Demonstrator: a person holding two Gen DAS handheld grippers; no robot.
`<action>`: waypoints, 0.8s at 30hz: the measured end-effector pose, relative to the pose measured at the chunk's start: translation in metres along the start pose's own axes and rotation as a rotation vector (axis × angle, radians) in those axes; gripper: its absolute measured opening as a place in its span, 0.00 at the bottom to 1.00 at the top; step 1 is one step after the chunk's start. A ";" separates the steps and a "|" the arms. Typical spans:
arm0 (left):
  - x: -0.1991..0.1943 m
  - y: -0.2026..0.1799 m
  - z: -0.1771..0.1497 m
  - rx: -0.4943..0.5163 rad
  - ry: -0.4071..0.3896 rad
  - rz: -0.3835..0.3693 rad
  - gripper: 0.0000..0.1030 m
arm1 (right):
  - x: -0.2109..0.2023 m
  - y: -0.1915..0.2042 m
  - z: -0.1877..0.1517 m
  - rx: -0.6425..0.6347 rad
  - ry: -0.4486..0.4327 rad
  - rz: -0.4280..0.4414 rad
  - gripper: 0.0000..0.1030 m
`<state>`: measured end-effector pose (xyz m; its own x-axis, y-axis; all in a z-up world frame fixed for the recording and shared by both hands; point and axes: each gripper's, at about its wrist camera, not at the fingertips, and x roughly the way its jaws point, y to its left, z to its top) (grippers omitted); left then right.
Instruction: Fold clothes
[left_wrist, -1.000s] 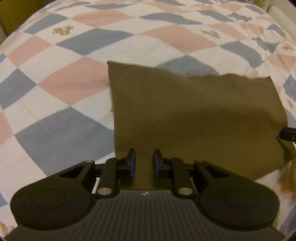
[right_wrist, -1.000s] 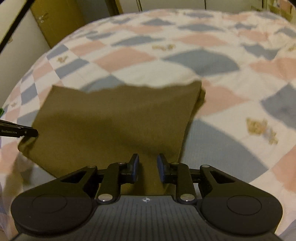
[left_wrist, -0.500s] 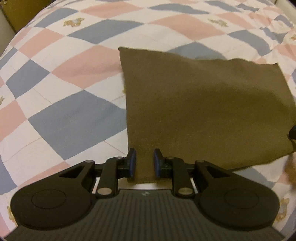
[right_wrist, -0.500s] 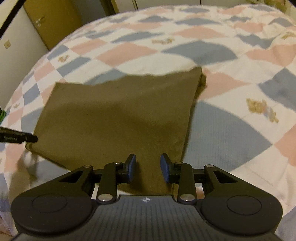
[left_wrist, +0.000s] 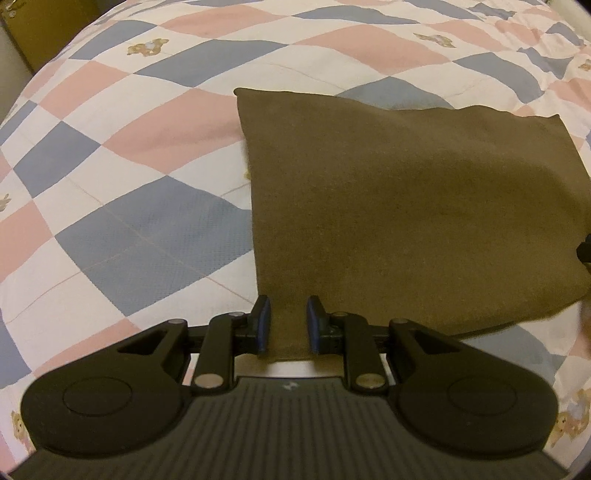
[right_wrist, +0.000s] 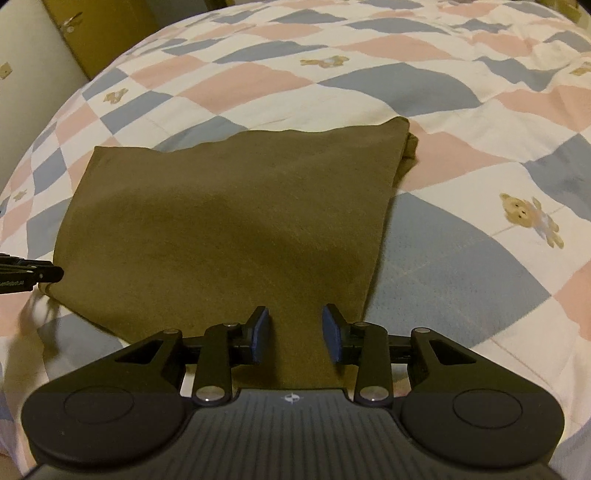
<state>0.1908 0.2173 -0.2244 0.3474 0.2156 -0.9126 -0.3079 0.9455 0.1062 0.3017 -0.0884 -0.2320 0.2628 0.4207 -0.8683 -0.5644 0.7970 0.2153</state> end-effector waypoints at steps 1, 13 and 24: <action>-0.001 -0.001 0.000 -0.004 -0.002 0.012 0.17 | 0.000 -0.002 0.000 -0.004 0.001 0.009 0.36; -0.069 -0.074 -0.036 -0.298 -0.038 0.091 0.23 | -0.023 -0.060 0.016 -0.089 0.028 0.306 0.43; -0.052 -0.171 -0.083 -0.969 -0.076 -0.327 0.49 | 0.019 -0.186 0.120 0.089 0.074 0.503 0.69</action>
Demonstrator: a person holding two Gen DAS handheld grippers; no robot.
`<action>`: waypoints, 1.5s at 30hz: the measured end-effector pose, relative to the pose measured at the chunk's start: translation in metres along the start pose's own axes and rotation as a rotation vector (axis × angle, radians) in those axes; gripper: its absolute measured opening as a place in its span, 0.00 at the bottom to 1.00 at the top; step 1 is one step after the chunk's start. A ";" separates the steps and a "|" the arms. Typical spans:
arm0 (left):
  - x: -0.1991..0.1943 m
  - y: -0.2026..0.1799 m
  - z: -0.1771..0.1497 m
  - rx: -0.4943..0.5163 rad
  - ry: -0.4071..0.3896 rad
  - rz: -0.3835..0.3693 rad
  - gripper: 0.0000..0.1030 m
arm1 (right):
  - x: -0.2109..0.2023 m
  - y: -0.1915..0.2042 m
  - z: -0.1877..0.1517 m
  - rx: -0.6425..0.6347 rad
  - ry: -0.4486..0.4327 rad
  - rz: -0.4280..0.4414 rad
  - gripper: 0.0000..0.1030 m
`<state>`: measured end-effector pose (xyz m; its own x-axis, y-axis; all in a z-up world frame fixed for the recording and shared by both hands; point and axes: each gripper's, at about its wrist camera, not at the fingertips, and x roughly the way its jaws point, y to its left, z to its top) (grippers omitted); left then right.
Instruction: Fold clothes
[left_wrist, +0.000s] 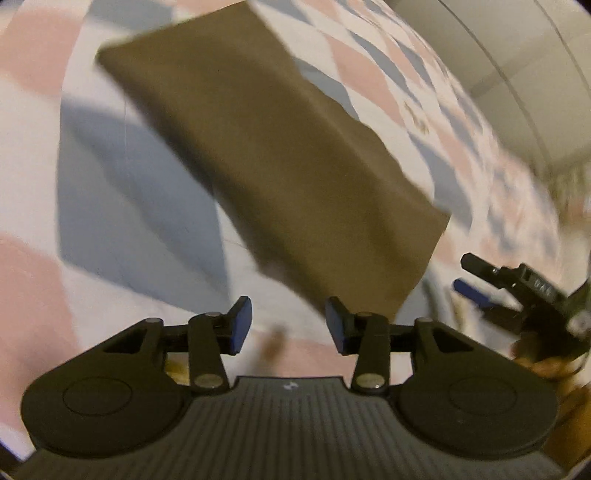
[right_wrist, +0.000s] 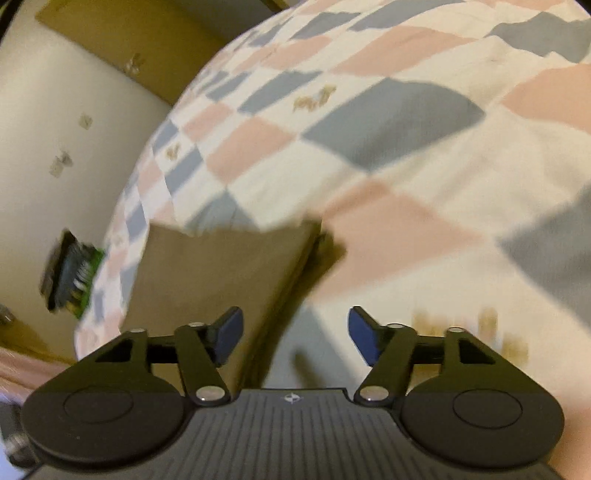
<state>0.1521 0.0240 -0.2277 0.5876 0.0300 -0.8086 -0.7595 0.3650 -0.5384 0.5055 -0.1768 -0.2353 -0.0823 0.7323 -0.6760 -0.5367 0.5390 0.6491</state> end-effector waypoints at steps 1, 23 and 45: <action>0.006 0.003 -0.002 -0.043 0.000 -0.010 0.52 | 0.004 -0.006 0.010 0.003 -0.001 0.004 0.71; 0.056 0.007 -0.020 -0.244 -0.059 -0.130 0.23 | 0.088 -0.043 0.051 0.096 0.212 0.162 0.28; 0.033 -0.009 -0.011 -0.130 -0.074 -0.140 0.03 | 0.061 -0.027 0.041 0.094 0.139 0.131 0.12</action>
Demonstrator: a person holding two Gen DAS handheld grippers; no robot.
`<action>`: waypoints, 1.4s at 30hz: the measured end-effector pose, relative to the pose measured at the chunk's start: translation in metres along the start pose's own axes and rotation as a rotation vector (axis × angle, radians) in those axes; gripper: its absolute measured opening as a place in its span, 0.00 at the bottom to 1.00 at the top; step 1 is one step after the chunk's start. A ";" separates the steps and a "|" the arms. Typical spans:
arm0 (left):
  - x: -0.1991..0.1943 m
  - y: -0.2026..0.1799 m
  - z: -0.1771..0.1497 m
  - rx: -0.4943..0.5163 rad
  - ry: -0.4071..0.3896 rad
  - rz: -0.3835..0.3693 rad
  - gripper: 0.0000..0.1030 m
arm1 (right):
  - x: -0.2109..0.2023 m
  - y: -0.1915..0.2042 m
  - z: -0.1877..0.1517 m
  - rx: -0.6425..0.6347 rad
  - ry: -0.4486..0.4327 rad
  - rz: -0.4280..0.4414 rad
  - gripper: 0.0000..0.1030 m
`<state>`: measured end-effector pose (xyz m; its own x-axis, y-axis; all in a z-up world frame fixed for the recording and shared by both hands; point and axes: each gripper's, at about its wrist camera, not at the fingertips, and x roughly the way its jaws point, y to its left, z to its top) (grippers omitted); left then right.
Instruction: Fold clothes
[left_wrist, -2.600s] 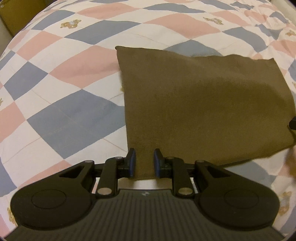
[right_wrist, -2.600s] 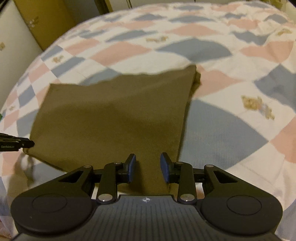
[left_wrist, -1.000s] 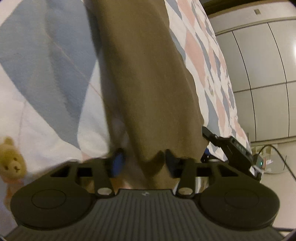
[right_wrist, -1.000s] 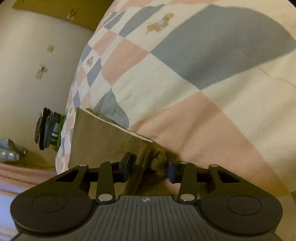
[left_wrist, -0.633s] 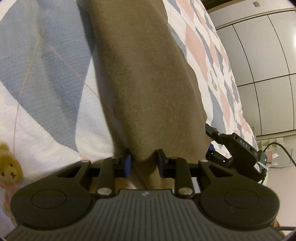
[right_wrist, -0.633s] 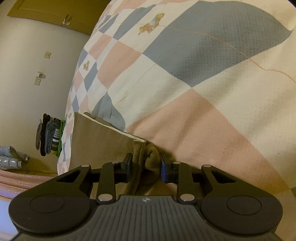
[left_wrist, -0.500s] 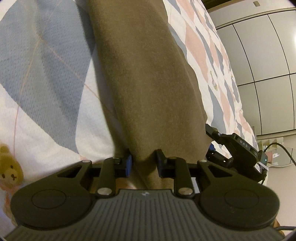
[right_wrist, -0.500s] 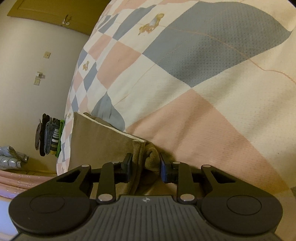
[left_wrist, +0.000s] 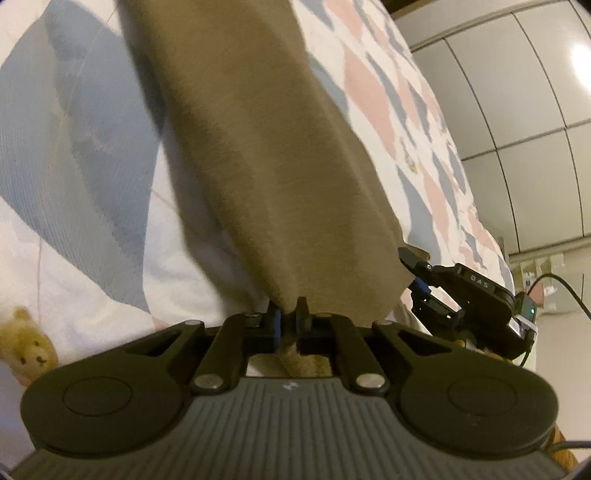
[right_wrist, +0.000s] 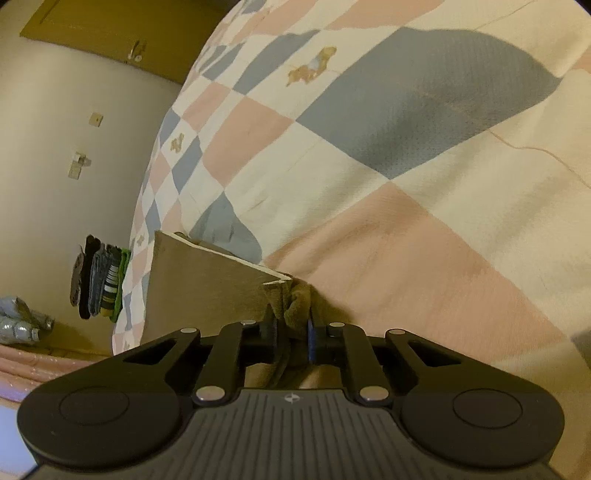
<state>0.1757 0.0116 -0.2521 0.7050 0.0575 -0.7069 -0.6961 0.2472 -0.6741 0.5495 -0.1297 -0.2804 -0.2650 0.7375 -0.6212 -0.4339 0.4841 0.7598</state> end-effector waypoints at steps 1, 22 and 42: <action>-0.004 -0.002 0.000 0.014 0.000 -0.008 0.03 | -0.005 0.003 -0.004 0.005 -0.012 0.000 0.12; -0.174 0.043 -0.067 0.272 0.185 0.007 0.00 | -0.120 0.025 -0.249 0.405 -0.053 -0.025 0.03; -0.122 0.029 -0.013 0.322 0.043 0.091 0.21 | -0.110 0.050 -0.230 -0.047 -0.023 -0.225 0.46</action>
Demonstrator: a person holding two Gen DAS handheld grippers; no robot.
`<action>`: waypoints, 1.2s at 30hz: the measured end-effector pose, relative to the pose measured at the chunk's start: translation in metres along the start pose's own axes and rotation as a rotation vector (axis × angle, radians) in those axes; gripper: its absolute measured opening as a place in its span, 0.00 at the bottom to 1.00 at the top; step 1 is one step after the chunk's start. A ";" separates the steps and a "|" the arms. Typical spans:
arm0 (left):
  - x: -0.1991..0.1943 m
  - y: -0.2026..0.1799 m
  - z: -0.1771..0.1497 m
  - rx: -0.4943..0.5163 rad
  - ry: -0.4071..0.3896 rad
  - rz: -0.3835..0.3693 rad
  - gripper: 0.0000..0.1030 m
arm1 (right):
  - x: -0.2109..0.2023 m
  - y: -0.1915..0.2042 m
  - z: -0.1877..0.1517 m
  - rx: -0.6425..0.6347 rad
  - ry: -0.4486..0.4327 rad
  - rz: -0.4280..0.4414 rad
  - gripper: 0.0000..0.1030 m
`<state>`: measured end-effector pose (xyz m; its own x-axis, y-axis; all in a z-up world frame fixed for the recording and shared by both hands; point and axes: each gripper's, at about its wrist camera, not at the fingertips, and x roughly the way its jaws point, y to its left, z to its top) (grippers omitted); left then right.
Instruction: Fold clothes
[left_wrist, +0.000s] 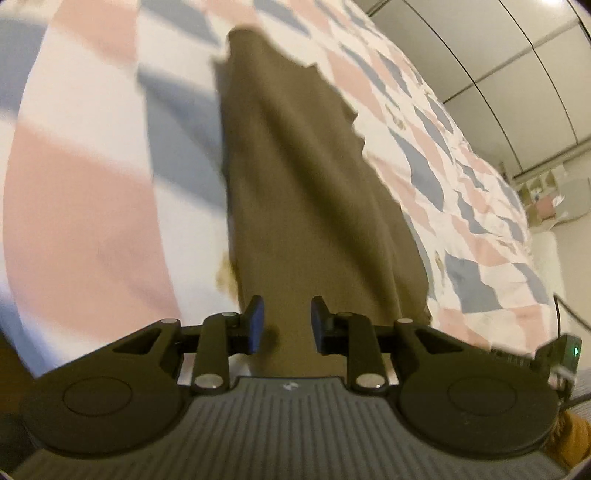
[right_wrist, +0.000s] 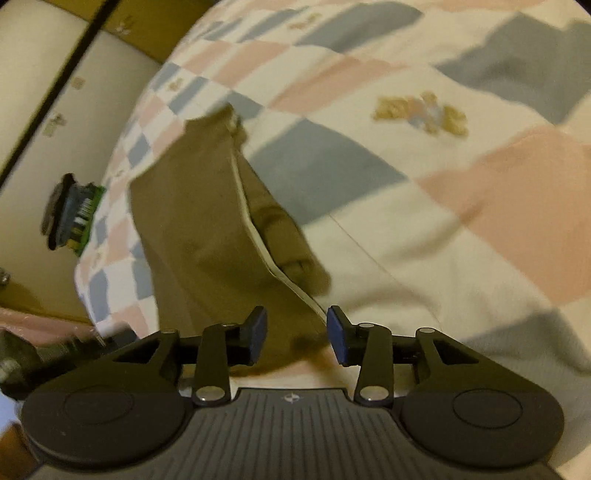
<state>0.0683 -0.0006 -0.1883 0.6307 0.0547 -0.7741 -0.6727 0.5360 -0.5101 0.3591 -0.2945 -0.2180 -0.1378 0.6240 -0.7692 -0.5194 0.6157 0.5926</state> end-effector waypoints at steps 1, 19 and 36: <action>0.001 -0.006 0.011 0.050 -0.008 0.005 0.21 | 0.001 -0.002 -0.003 0.015 -0.014 -0.011 0.49; 0.057 -0.042 0.165 0.683 0.251 -0.079 0.21 | 0.003 -0.008 -0.084 0.566 -0.329 -0.049 0.52; 0.164 -0.068 0.298 0.989 0.456 -0.311 0.26 | 0.059 0.111 -0.132 0.870 -0.818 -0.295 0.58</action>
<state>0.3321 0.2227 -0.1688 0.3812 -0.4004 -0.8333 0.2176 0.9149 -0.3401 0.1817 -0.2528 -0.2288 0.6215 0.3317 -0.7098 0.3376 0.7042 0.6246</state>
